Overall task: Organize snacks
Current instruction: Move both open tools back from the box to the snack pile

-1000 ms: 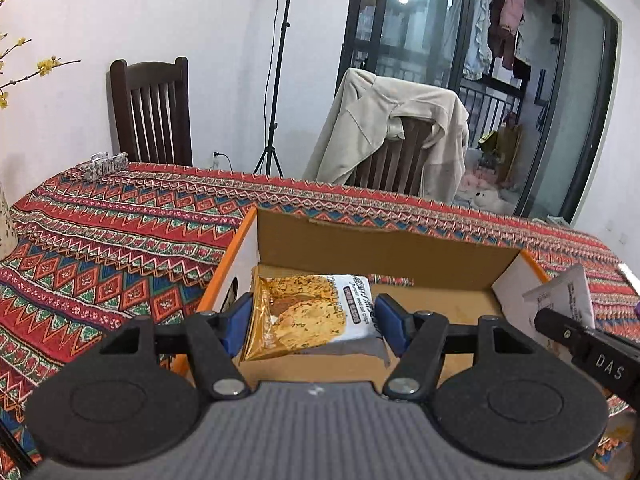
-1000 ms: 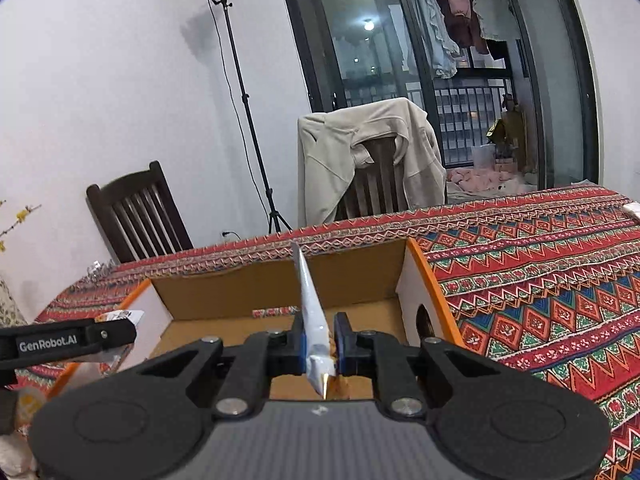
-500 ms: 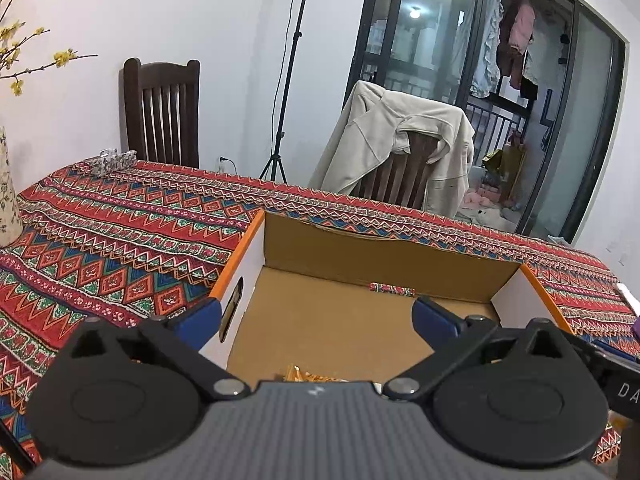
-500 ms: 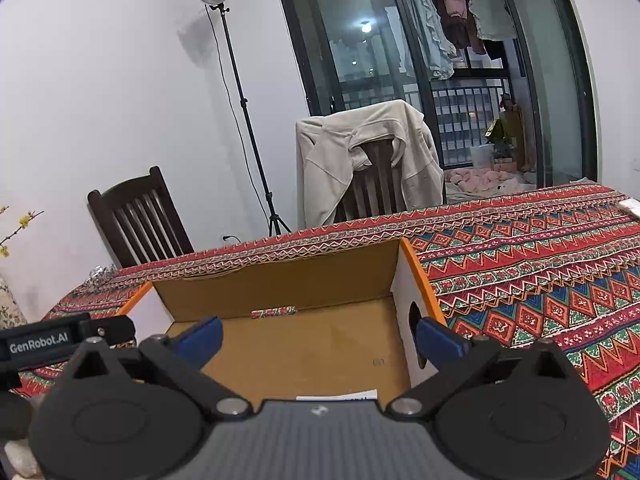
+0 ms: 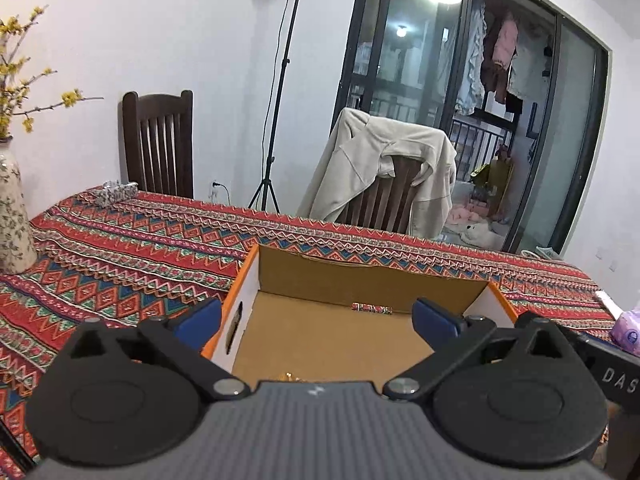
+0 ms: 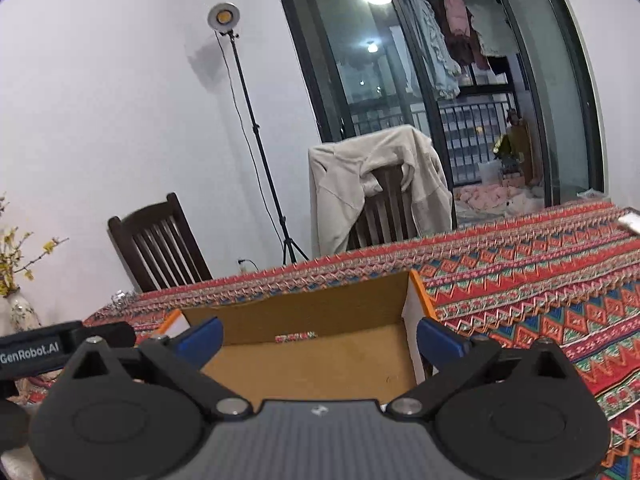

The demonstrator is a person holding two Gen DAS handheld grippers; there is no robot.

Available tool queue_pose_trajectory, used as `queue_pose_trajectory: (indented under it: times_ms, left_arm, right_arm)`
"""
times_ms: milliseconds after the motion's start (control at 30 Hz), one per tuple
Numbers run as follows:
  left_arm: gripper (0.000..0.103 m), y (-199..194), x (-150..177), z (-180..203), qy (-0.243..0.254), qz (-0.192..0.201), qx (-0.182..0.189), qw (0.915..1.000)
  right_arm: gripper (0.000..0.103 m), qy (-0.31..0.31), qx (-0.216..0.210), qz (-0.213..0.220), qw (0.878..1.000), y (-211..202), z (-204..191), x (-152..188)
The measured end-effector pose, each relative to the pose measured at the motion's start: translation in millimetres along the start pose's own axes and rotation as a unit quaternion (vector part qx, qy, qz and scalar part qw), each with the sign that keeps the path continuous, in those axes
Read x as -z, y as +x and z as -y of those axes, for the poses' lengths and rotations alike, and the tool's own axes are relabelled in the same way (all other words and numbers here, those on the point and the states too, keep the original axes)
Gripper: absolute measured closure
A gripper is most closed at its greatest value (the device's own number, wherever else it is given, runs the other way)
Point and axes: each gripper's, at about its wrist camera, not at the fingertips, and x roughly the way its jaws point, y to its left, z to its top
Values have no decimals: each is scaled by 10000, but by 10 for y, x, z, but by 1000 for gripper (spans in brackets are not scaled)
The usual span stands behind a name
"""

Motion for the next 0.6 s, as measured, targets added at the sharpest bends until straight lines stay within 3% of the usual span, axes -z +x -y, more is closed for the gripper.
queue_pose_trajectory:
  times_ms: [267,600]
  left_arm:
    - [0,-397,91,-108,-45,140,-17,9999]
    - [0,-759,353,-304,17,201,-93,9998]
  right_arm:
    - [0,-112,-206,149,9996,-398,-32,-38]
    - [0,-302,-166,34,9994,-771,12,206]
